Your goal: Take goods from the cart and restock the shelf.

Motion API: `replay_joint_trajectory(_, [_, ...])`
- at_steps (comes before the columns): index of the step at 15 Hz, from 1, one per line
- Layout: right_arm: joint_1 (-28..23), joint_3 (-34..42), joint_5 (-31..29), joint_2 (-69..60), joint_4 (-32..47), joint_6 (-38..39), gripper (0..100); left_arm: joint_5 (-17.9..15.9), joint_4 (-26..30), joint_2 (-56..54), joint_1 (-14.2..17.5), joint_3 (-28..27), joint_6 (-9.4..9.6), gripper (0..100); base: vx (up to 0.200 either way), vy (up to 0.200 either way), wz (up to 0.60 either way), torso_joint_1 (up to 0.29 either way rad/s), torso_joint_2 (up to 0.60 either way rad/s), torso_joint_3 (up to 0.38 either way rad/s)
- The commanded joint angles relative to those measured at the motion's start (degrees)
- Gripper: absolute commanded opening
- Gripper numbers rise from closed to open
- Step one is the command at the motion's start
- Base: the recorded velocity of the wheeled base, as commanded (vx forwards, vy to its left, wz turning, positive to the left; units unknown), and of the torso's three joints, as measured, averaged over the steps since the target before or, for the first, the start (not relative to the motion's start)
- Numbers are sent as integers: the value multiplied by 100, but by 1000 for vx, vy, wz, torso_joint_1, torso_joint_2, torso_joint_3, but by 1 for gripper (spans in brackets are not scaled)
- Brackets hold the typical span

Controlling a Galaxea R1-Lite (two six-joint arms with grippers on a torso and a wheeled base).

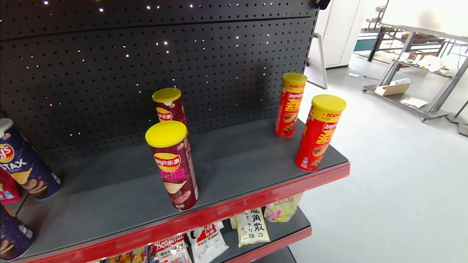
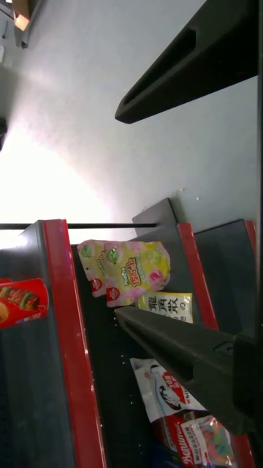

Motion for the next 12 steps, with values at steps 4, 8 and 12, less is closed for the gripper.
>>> replay_joint_trajectory(4, [1,0,3,7,-2,-1,100,634,821,-1146,16,324,41,100,0,0,0,0,0,0])
replay_joint_trajectory(8, [1,0,3,7,-2,-19,100,1724,1120,-1216,34,175,41,100,0,0,0,0,0,0])
replay_joint_trajectory(12, [1,0,3,7,-2,-19,100,2137,953,-1541,96,614,-135,100,0,0,0,0,0,0])
